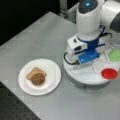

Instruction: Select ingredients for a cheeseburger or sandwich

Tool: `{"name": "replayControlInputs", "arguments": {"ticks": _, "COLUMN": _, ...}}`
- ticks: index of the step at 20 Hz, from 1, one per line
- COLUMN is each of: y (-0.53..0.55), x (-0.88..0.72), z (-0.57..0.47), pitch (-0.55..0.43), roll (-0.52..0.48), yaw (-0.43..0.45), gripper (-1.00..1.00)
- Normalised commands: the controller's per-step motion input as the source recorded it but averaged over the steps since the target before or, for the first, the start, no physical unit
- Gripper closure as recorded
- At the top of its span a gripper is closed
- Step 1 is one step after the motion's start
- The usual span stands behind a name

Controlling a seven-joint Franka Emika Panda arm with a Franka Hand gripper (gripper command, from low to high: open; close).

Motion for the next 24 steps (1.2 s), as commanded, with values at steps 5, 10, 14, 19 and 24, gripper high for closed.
{"name": "replayControlInputs", "arguments": {"ticks": 5, "y": -0.23, "x": -0.05, "z": -0.1, "pitch": -0.004, "roll": 0.059, "yaw": 0.211, "gripper": -1.0}}
{"name": "replayControlInputs", "arguments": {"ticks": 10, "y": -0.17, "x": -0.11, "z": -0.1, "pitch": -0.002, "roll": 0.04, "yaw": 0.246, "gripper": -1.0}}
{"name": "replayControlInputs", "arguments": {"ticks": 14, "y": -0.12, "x": -0.17, "z": -0.06, "pitch": 0.019, "roll": 0.034, "yaw": 0.258, "gripper": -1.0}}
{"name": "replayControlInputs", "arguments": {"ticks": 19, "y": -0.08, "x": -0.21, "z": -0.03, "pitch": 0.023, "roll": 0.026, "yaw": 0.211, "gripper": -1.0}}
{"name": "replayControlInputs", "arguments": {"ticks": 24, "y": -0.04, "x": -0.22, "z": -0.03, "pitch": 0.019, "roll": 0.058, "yaw": 0.137, "gripper": -1.0}}
